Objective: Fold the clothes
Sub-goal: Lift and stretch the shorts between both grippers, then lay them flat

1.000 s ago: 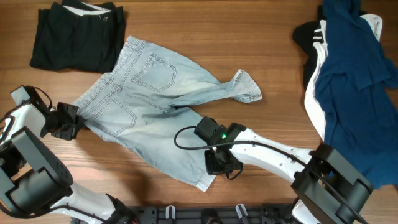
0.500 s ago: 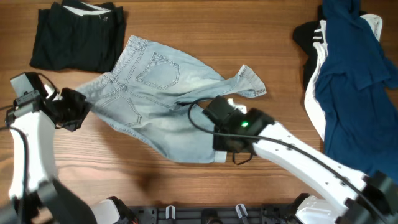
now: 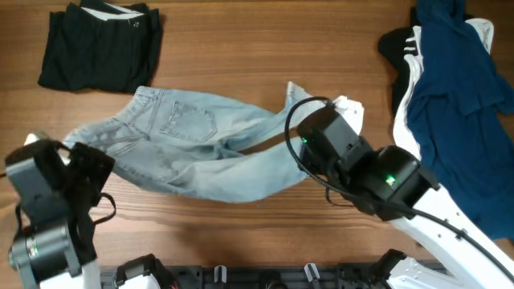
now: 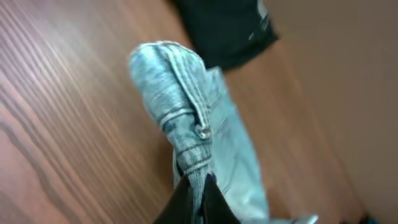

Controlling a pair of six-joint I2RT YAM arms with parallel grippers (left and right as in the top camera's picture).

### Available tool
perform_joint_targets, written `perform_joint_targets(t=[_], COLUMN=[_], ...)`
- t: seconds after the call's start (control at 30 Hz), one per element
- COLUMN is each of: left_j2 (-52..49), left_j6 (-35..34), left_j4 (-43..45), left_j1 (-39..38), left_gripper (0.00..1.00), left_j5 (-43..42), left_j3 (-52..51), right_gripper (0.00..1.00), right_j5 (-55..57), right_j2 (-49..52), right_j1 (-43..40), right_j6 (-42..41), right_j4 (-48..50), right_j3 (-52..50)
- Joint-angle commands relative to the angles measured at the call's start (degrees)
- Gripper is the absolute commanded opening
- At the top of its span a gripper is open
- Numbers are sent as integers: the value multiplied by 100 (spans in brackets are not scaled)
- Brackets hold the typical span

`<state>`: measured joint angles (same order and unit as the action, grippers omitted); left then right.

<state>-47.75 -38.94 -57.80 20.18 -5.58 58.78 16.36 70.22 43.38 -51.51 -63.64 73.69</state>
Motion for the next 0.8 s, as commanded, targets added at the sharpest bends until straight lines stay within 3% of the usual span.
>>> perform_joint_targets(t=[0.0,0.13,0.23,0.4,0.53,0.77], left_j2=[131,-170,-175,-267,-291,-407], left_j6=[-203,-203,-201,-197,275,577], left_j4=[647,1287,1722,1703,2138,1049], left_j1=[-15,-22,-22,-22,-164,-1058], left_gripper=[4,4,4,4,4,4], left_j5=[490,474,463,435,-400,-199], left_j3=[33,46,142,157,627,2573], right_gripper=[4,4,4,4,4,4], right_j5=[1239,1711,1711,1692,1725,1493], right_j2=[-70,-70,-70,-57,-59,-59], right_j1=[-26,-262,-531,-734,-745,-745], right_j6=[-116,-13,549,662,1421,1878], right_j4=[107,369,560,691,1421,933], right_j3=[153,393,824,955,1239,2518])
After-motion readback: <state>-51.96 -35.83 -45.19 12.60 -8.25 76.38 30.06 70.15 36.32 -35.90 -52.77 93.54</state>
